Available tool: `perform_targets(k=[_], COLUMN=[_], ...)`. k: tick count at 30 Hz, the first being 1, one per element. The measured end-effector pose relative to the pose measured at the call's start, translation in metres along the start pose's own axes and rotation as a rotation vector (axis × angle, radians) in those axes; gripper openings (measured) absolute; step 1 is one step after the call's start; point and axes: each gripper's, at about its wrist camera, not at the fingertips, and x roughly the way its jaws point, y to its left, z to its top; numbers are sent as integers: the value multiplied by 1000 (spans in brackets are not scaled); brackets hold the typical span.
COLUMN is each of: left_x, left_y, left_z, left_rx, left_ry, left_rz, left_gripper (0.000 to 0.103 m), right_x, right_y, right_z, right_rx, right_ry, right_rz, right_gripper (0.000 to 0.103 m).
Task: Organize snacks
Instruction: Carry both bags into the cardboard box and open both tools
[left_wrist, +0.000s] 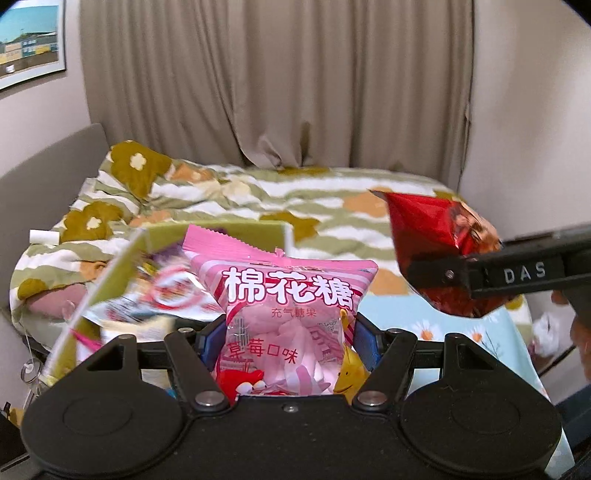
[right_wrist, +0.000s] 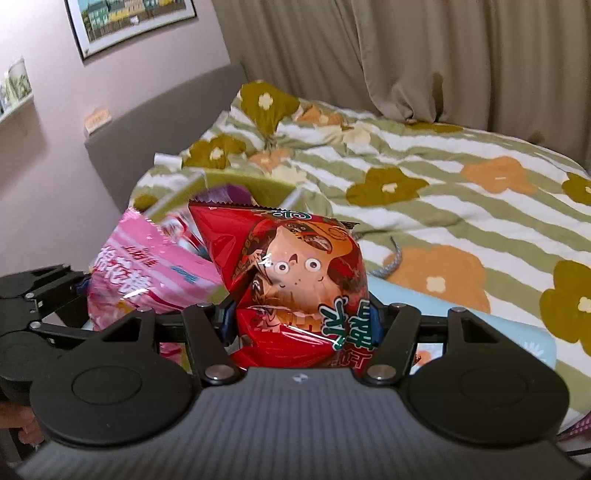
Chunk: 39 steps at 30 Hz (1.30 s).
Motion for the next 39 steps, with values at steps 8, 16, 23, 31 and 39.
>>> perform_targets(k=[8,16,23,31,39], left_x=[-13,11,66,118,102], left_y=[90,168,203,209,221], left_z=[28,52,75,83,65], left_rx=[10,48,70,50,4], left_ry=[-44,-33,37,124,147], left_rz=[-15,-43,-141,-229,-230], left_gripper=[73,73,73,98,99], right_x=[13,49,83,101,107], right_y=[67,133,163,166,159], right_z=[24,50,61,66,68], right_rx=[71,136,251,296,312], right_ry=[-49,-95,-124,-99,-104], right_rz=[-56,-119,-211,-297,-300], right_gripper=[77,78,78,78,78])
